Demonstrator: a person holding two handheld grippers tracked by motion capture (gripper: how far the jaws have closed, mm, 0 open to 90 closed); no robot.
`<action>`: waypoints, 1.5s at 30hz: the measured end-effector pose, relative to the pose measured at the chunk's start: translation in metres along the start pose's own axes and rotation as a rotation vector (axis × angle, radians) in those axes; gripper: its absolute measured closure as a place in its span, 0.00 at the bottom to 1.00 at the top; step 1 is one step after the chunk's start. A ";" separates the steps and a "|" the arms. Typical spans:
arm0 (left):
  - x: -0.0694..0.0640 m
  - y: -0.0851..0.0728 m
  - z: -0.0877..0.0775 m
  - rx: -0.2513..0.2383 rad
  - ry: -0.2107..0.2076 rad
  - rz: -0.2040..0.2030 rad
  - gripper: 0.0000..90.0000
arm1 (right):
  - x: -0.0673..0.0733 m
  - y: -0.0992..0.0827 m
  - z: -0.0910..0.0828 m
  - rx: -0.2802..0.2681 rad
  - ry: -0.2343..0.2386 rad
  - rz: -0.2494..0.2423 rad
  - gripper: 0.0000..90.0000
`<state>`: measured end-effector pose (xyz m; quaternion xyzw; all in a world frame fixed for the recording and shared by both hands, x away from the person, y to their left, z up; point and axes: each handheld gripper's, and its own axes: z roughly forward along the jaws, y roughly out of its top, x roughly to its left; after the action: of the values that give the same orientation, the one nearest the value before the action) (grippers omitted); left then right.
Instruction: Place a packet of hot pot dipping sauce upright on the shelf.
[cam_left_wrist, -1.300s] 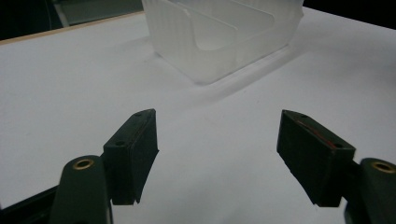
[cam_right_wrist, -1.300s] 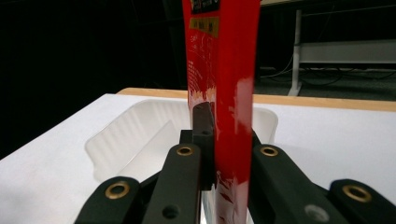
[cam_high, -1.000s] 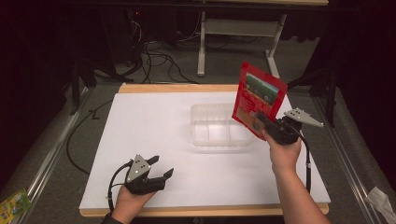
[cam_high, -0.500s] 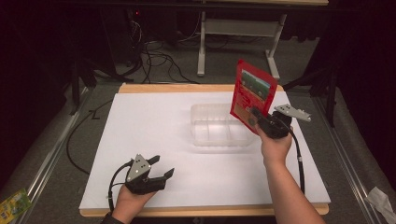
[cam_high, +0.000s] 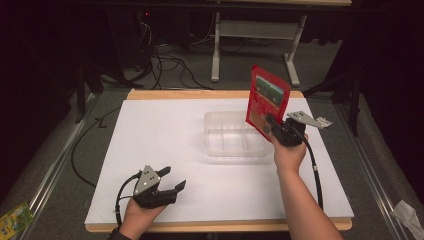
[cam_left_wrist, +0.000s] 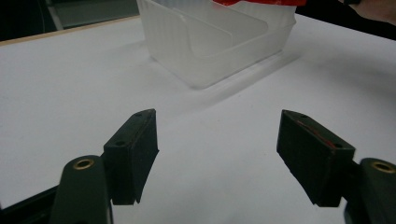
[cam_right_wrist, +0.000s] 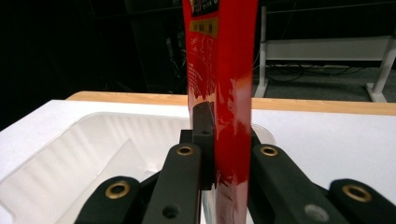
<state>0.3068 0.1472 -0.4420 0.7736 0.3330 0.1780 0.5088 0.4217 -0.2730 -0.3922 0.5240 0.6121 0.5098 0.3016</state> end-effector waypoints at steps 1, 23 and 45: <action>0.000 0.000 0.000 0.002 0.000 0.001 0.33 | 0.000 0.000 0.001 0.001 -0.005 0.000 0.96; -0.001 -0.001 0.000 0.008 -0.006 0.003 0.33 | 0.002 -0.018 0.017 0.005 -0.006 -0.011 0.96; -0.002 -0.001 0.001 0.019 -0.010 0.006 0.33 | -0.003 -0.046 0.014 0.105 -0.001 -0.033 0.94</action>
<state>0.3061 0.1455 -0.4434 0.7801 0.3300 0.1726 0.5026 0.4203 -0.2687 -0.4405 0.5293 0.6464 0.4715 0.2822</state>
